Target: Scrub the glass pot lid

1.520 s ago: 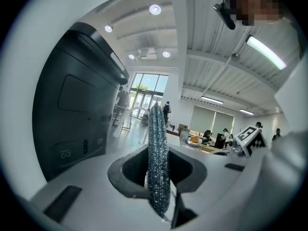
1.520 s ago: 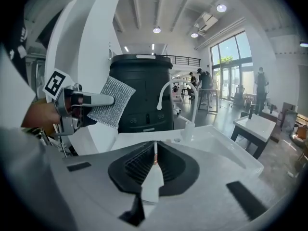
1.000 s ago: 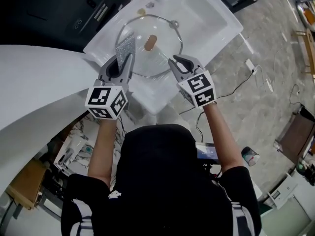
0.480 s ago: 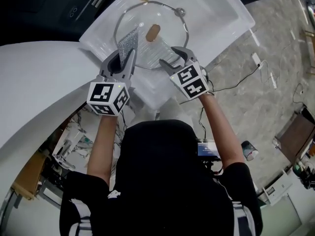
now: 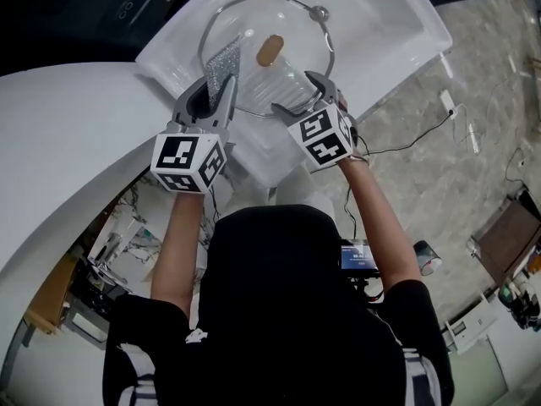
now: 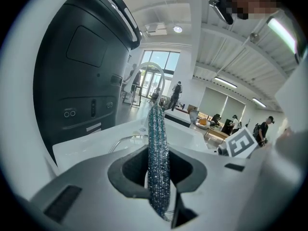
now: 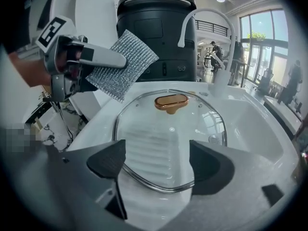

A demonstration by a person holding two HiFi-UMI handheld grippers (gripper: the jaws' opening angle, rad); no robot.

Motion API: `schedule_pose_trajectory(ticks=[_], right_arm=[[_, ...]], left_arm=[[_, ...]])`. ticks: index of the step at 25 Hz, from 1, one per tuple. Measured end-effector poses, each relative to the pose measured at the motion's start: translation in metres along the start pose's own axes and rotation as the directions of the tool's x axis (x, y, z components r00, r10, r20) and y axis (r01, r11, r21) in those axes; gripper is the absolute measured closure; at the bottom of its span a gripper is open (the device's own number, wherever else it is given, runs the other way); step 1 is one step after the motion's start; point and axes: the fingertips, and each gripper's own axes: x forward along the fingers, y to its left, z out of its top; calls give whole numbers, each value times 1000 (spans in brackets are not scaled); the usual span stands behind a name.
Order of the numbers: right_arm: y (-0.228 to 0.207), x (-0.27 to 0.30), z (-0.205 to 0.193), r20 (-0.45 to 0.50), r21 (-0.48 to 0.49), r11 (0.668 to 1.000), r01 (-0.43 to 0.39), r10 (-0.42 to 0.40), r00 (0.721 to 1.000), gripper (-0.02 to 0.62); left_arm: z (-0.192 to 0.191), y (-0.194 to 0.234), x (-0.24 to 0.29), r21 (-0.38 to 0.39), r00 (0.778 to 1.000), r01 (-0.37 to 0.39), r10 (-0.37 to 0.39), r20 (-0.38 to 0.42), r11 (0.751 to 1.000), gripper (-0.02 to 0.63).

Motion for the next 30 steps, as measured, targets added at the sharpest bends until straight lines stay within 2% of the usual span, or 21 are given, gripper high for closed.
schedule_pose_trajectory(ticks=[12, 22, 30], right_arm=[[1, 12, -10, -21, 42, 999, -22, 23, 1000, 219], [-3, 17, -15, -22, -43, 998, 40, -41, 999, 219], [-1, 16, -16, -10, -53, 998, 40, -41, 999, 219]], left_arm=[[0, 5, 10, -1, 1000, -29, 29, -8, 1000, 531], [-1, 11, 19, 1, 999, -37, 37, -20, 999, 531], [-5, 17, 26, 3, 998, -46, 46, -42, 999, 531]])
